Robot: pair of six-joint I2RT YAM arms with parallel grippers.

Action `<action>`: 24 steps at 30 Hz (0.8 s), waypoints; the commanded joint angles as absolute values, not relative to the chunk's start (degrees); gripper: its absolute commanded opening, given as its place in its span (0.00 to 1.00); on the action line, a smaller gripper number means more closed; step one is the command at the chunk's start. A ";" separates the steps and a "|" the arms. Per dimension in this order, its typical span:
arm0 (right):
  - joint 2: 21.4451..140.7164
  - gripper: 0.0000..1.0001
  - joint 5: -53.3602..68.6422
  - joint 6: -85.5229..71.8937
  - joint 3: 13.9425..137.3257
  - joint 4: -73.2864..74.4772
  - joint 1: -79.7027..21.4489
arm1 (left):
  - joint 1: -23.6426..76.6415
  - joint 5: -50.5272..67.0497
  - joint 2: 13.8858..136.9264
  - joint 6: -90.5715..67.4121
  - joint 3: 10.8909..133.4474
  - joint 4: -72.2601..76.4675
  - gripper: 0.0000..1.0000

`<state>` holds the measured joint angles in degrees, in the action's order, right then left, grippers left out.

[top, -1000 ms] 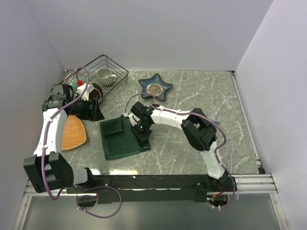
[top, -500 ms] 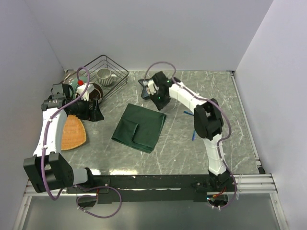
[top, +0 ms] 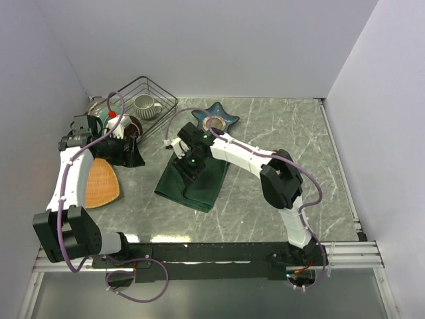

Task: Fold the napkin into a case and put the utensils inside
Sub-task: Move the square-folded napkin to the center of the board.

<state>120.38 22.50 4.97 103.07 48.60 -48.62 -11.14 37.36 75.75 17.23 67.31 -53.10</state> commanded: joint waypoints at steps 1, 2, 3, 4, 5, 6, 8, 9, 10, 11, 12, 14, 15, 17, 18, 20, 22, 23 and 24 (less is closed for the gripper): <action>119.71 0.52 21.89 1.49 99.24 45.97 -50.09 | -11.43 41.22 75.76 17.32 70.22 -53.17 0.85; 119.53 0.52 21.10 1.67 98.36 45.36 -50.71 | -11.43 41.39 75.85 17.14 70.05 -53.00 0.85; 119.53 0.52 20.14 1.84 96.78 44.74 -52.11 | -11.43 41.40 75.76 17.14 70.05 -52.91 0.85; 119.88 0.52 18.04 2.28 96.07 44.39 -52.82 | -11.43 41.48 75.67 17.05 69.87 -52.91 0.84; 120.14 0.52 16.80 2.37 95.46 43.78 -53.43 | -11.43 41.48 75.59 17.05 69.87 -52.82 0.85; 120.84 0.52 15.66 2.55 94.58 43.42 -54.22 | -11.43 41.40 75.50 17.05 69.87 -53.00 0.85; 121.64 0.52 12.58 2.99 94.05 42.72 -55.02 | -11.43 41.31 75.41 17.23 70.05 -53.17 0.85; 122.34 0.52 11.70 3.16 93.78 42.63 -55.28 | -11.43 41.13 75.15 17.31 70.14 -53.52 0.85; 122.69 0.51 10.73 3.51 93.61 42.45 -55.81 | -11.43 40.96 74.89 17.49 70.22 -53.70 0.85; 122.96 0.51 9.77 3.69 93.43 42.28 -56.07 | -11.43 40.78 74.71 17.66 70.22 -53.70 0.85; 123.39 0.50 9.58 3.87 92.82 42.10 -56.34 | -11.43 40.61 74.27 17.75 70.31 -54.05 0.85; 123.57 0.46 9.41 4.48 91.85 41.93 -56.95 | -11.34 40.17 73.83 18.10 70.22 -54.40 0.85; 123.31 0.39 9.67 4.83 90.45 42.01 -57.21 | -11.42 39.99 73.48 18.19 70.22 -54.58 0.85; 122.53 0.33 9.93 6.06 86.78 41.58 -57.57 | -11.43 39.82 73.04 18.37 70.05 -54.84 0.84; 120.87 0.27 9.93 6.67 85.27 41.22 -57.57 | -11.43 39.99 72.78 18.37 69.96 -54.93 0.85; 118.84 0.22 9.49 8.69 82.28 40.17 -57.57 | -11.43 40.60 72.51 18.28 69.44 -55.02 0.84; 115.67 0.18 8.44 11.23 79.02 40.08 -57.31 | -11.34 41.74 72.51 17.76 68.73 -54.93 0.83; 114.62 0.17 7.83 12.21 77.36 40.17 -57.30 | -11.34 42.18 72.86 17.67 68.56 -54.93 0.83; 112.70 0.17 6.00 13.26 76.47 40.17 -57.04 | -11.34 42.62 73.04 17.58 68.38 -54.93 0.82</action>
<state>116.22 10.57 7.92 82.78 36.95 -56.90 -11.14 39.24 74.08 17.26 67.88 -54.78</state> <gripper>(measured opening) 0.179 0.830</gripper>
